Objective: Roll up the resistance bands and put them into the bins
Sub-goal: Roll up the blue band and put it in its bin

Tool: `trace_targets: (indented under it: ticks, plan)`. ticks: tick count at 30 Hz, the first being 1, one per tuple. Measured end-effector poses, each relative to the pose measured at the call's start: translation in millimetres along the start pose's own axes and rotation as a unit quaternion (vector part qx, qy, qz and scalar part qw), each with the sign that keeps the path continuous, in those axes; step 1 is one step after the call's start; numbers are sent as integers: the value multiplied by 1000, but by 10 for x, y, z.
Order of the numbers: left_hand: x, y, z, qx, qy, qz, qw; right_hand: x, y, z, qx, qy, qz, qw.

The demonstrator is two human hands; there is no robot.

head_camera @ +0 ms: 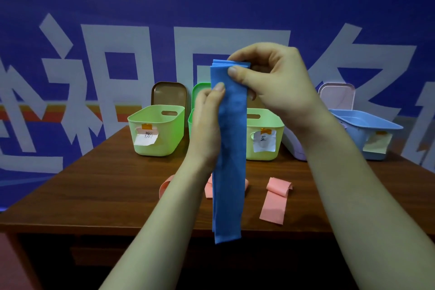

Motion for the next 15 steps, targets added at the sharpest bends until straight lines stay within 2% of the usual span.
trace_targets:
  ticks: [5, 10, 15]
  plan:
    - [-45, -50, -53, 104, 56, -24, 993, 2, -6, -47, 4, 10, -13, 1000]
    - [-79, -114, -174, 100, 110, -38, 988, -2, -42, -63, -21, 19, -37, 999]
    - [-46, -47, -146, 148, 82, 4, 986, -5, -83, -2, -73, 9, -65, 995]
Point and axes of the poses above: each hand's wrist, its own x-axis towards the middle knuckle, its own y-axis out of the palm, z = x × y, the point moved 10 cm from there along x, towards the middle knuckle, and after that the axes turned 3 degrees about y, right-handed, at the moved point
